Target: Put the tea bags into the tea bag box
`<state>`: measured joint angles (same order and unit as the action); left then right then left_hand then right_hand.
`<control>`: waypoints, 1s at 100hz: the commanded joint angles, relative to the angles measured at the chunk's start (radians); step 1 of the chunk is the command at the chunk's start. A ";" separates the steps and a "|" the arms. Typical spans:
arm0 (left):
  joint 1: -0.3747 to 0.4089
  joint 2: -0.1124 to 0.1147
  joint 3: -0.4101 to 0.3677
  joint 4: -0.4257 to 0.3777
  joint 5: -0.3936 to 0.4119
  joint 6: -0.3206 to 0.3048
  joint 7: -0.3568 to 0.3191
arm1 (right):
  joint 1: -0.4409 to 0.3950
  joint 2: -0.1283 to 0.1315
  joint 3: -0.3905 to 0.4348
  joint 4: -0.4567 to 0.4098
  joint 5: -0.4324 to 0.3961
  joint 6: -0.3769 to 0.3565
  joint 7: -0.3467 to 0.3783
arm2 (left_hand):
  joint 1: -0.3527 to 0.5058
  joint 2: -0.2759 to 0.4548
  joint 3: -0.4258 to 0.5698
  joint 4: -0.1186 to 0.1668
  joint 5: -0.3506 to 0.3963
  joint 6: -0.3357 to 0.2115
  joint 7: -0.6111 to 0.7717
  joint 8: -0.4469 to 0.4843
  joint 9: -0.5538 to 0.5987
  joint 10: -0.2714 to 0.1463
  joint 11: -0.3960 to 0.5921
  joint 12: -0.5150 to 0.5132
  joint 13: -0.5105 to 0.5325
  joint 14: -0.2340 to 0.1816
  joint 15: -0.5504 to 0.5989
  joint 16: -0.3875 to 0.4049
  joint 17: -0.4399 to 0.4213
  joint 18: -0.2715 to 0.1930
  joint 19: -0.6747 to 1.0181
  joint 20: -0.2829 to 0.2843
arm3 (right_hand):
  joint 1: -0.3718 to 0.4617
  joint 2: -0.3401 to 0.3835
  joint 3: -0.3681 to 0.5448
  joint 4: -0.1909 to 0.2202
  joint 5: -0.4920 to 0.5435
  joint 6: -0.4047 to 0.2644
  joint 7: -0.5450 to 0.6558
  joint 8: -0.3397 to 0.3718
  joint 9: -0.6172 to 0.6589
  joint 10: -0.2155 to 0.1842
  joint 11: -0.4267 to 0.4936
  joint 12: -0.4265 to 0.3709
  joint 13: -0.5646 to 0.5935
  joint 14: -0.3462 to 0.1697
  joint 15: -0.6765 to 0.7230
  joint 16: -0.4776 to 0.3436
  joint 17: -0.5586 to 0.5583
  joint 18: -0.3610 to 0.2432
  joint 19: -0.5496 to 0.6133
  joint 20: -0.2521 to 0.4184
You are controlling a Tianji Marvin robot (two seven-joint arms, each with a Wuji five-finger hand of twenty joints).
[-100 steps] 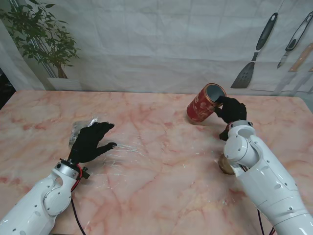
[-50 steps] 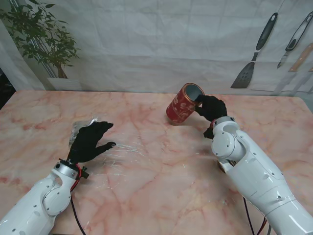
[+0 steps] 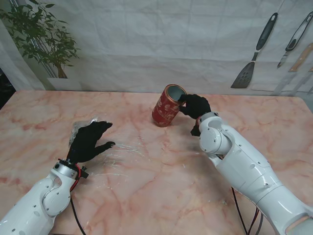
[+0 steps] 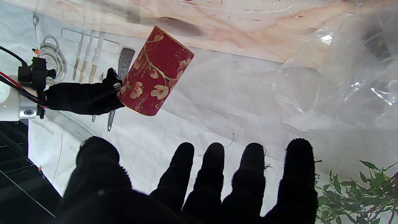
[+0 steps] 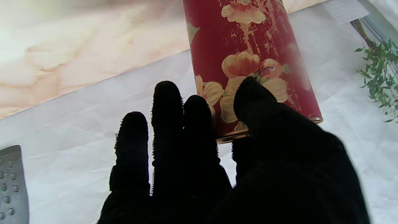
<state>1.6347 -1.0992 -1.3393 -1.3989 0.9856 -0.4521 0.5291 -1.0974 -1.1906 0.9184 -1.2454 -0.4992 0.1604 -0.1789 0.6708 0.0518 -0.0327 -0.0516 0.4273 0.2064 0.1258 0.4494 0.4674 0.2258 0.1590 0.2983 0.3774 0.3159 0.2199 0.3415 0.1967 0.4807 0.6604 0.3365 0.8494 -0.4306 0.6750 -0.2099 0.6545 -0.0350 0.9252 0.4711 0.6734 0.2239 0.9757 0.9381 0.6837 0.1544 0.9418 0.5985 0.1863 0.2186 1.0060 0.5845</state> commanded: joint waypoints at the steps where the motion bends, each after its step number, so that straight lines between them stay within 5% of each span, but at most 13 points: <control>1: 0.000 -0.002 -0.002 0.000 -0.004 -0.005 -0.008 | 0.016 -0.005 -0.013 -0.006 -0.016 -0.007 0.030 | 0.015 0.039 -0.006 0.018 0.017 -0.012 0.001 0.002 0.009 -0.024 -0.001 -0.015 0.002 -0.024 -0.023 -0.008 -0.004 0.016 0.002 0.005 | 0.029 0.144 0.004 0.013 0.054 0.081 0.097 0.018 -0.013 -0.081 0.022 0.013 -0.012 -0.012 0.022 0.013 -0.009 0.016 -0.007 0.006; 53: -0.001 -0.002 -0.001 -0.001 -0.006 -0.009 -0.012 | 0.066 0.016 -0.079 0.002 -0.067 0.019 0.126 | 0.015 0.039 -0.006 0.018 0.018 -0.011 0.001 0.002 0.011 -0.023 -0.001 -0.015 0.003 -0.023 -0.023 -0.007 -0.004 0.015 0.003 0.006 | 0.016 0.123 -0.008 0.009 0.061 0.010 0.078 -0.030 -0.047 -0.104 0.031 0.029 -0.039 -0.027 -0.016 0.000 -0.018 0.011 -0.022 -0.001; 67: -0.001 -0.003 -0.001 -0.002 -0.006 -0.009 -0.013 | 0.072 0.024 -0.086 -0.006 -0.076 0.023 0.157 | 0.015 0.039 -0.006 0.018 0.019 -0.011 0.002 0.003 0.010 -0.022 -0.001 -0.015 0.005 -0.024 -0.022 -0.007 -0.004 0.016 0.003 0.006 | 0.003 0.076 -0.008 0.006 0.012 -0.065 0.041 -0.092 -0.102 -0.107 0.012 0.037 -0.072 -0.038 -0.041 -0.003 -0.029 -0.001 -0.035 -0.007; 81: -0.001 -0.003 -0.001 -0.003 -0.006 -0.009 -0.013 | 0.074 0.028 -0.087 -0.010 -0.074 0.018 0.175 | 0.015 0.039 -0.006 0.018 0.019 -0.012 0.002 0.003 0.010 -0.024 -0.001 -0.015 0.005 -0.024 -0.022 -0.007 -0.005 0.017 0.003 0.006 | -0.119 -0.015 0.047 0.002 -0.084 -0.102 -0.076 -0.152 -0.173 -0.111 -0.009 -0.009 -0.119 -0.043 -0.071 -0.002 -0.053 -0.010 -0.052 -0.007; 91: -0.001 -0.003 -0.001 -0.003 -0.007 -0.010 -0.013 | 0.077 0.031 -0.089 -0.013 -0.078 0.018 0.188 | 0.016 0.039 -0.006 0.018 0.020 -0.012 0.002 0.003 0.011 -0.024 -0.001 -0.015 0.004 -0.025 -0.023 -0.007 -0.004 0.016 0.003 0.006 | -0.184 -0.030 0.094 0.024 -0.097 -0.106 -0.211 -0.087 -0.212 -0.110 -0.022 -0.024 -0.144 -0.048 -0.088 -0.003 -0.063 -0.016 -0.063 -0.004; 100: 0.000 -0.002 -0.001 -0.004 -0.007 -0.010 -0.014 | 0.079 0.034 -0.089 -0.018 -0.082 0.020 0.197 | 0.016 0.040 -0.005 0.018 0.018 -0.011 0.002 0.003 0.011 -0.023 -0.001 -0.015 0.004 -0.023 -0.023 -0.007 -0.004 0.015 0.003 0.006 | -0.220 -0.019 0.120 0.085 -0.115 -0.112 -0.300 -0.049 -0.244 -0.105 -0.040 -0.033 -0.169 -0.051 -0.104 -0.006 -0.073 -0.021 -0.072 -0.002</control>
<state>1.6344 -1.0998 -1.3399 -1.3962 0.9817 -0.4589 0.5284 -1.0204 -1.1617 0.8301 -1.2542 -0.5735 0.1820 -0.0018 0.6708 0.0518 -0.0327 -0.0516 0.4273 0.2064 0.1258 0.4494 0.4674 0.2258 0.1590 0.2983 0.3773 0.3159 0.2199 0.3416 0.1967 0.4807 0.6604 0.3365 0.6664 -0.4435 0.7635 -0.1720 0.5716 -0.1277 0.6682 0.3930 0.4664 0.1242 0.9494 0.9134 0.5462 0.1206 0.8523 0.5974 0.1328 0.2165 0.9563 0.5845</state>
